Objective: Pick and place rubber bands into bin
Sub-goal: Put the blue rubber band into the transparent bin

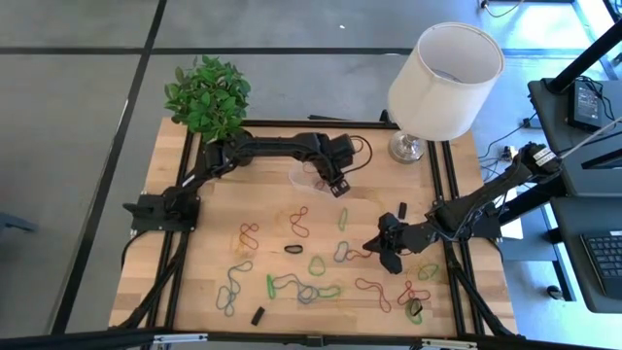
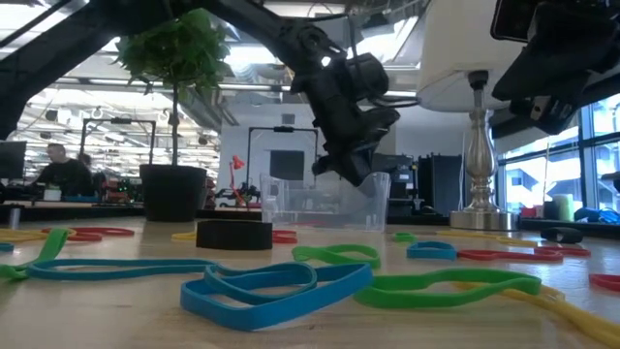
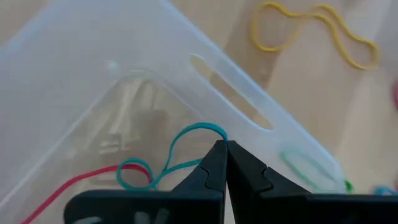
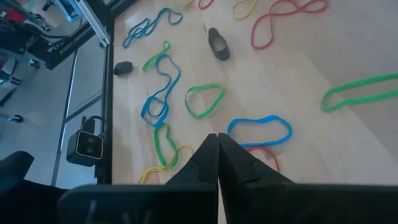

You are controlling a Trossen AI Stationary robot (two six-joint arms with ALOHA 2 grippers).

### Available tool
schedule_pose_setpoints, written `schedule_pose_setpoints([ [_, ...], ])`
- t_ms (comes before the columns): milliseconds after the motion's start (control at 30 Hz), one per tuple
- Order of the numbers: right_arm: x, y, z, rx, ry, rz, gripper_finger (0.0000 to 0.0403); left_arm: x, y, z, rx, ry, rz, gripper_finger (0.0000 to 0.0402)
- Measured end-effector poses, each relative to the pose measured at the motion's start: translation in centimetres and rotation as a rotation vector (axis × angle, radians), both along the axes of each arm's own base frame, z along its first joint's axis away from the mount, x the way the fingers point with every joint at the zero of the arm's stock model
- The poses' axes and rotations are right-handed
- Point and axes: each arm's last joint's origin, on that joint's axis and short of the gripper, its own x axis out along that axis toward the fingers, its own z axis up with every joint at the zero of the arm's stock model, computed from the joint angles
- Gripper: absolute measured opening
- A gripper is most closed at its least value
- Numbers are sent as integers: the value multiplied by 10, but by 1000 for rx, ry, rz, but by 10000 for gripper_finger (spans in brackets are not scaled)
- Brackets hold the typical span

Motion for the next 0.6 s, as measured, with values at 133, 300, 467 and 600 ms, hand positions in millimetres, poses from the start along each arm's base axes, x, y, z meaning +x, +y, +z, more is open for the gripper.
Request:
schedule_pose_setpoints([
  [133, 0, 0, 0, 1, 0, -1, 1, 0, -1, 0, 9, -5, -65, 1],
  [300, 0, 0, 0, 1, 0, -1, 0, -2, 3, -8, -8, 26, -45, 1],
  [467, 0, 0, 0, 3, -3, -2, 0, -2, 11, -27, -60, 65, 11, 1],
  [600, 0, 0, 1, 6, -7, -3, 0, -3, 19, -36, -96, 96, 91, 1],
])
